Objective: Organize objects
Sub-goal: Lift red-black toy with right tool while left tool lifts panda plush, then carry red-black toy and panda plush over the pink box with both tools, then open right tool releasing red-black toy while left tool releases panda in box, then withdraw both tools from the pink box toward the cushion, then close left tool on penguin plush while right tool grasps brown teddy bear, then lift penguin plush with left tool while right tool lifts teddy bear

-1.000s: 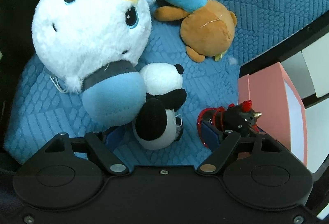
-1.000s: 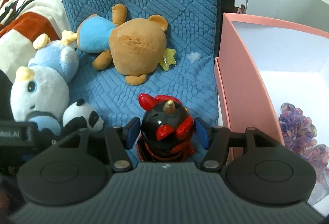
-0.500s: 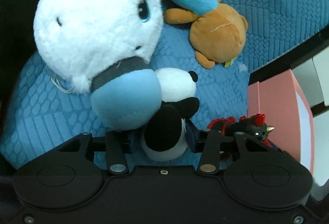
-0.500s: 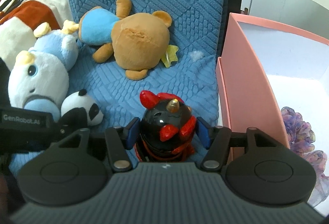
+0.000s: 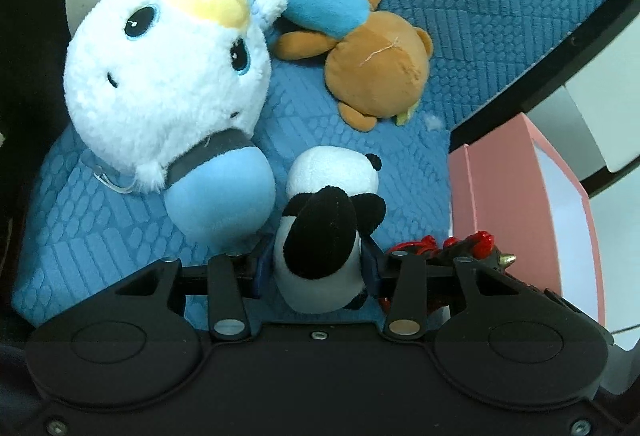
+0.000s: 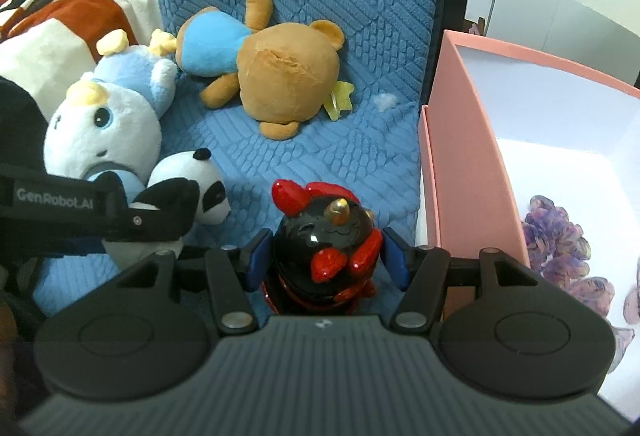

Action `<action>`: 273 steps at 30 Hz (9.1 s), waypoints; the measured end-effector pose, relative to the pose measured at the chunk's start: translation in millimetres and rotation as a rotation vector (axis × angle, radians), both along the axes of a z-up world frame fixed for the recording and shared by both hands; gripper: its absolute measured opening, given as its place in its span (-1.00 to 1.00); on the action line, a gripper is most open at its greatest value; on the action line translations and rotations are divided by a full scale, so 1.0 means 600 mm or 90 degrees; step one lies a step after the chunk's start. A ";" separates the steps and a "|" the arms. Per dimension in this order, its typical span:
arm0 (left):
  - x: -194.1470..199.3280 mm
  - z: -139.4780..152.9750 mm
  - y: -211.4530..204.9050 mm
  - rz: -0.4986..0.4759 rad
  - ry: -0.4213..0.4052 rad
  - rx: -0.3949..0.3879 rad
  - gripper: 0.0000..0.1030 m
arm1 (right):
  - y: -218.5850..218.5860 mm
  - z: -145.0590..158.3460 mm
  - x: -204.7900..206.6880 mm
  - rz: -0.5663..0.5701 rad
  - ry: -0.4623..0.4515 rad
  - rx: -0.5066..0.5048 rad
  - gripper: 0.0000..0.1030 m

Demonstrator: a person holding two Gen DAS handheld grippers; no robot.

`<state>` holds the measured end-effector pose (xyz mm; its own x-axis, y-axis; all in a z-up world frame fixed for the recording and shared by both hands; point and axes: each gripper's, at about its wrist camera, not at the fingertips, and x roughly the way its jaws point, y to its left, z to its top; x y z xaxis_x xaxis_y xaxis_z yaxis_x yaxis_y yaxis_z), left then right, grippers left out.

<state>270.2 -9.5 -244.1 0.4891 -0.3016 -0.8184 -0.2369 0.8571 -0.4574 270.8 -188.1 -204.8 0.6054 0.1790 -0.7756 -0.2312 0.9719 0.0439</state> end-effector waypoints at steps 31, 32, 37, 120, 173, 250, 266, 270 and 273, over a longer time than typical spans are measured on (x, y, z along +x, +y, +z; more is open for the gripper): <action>-0.023 0.192 -0.104 -0.061 -0.107 0.060 -0.20 | -0.107 0.203 -0.047 0.059 -0.047 0.057 0.18; -0.024 0.206 -0.111 -0.059 -0.113 0.056 -0.20 | -0.117 0.214 -0.045 0.053 -0.048 0.062 0.18; -0.024 0.259 -0.153 -0.071 -0.127 0.040 -0.20 | -0.158 0.263 -0.048 0.036 -0.080 0.066 0.18; -0.188 0.359 -0.187 -0.112 -0.287 0.055 0.99 | -0.193 0.278 -0.191 -0.046 -0.124 0.148 1.00; 0.008 0.122 0.017 0.002 -0.140 0.212 0.99 | 0.014 0.117 -0.034 0.084 -0.105 -0.004 1.00; 0.113 0.058 0.105 0.021 -0.043 0.138 0.34 | 0.153 0.070 0.184 0.189 -0.021 -0.200 0.31; 0.040 0.076 0.091 0.020 -0.043 0.038 0.32 | 0.084 0.151 0.131 0.073 0.027 -0.075 0.31; 0.057 0.056 0.100 0.044 0.001 0.030 0.33 | 0.070 0.128 0.112 0.047 0.041 -0.062 0.31; 0.064 0.049 0.101 0.050 0.013 0.028 0.34 | 0.055 0.102 0.112 0.018 0.074 -0.033 0.31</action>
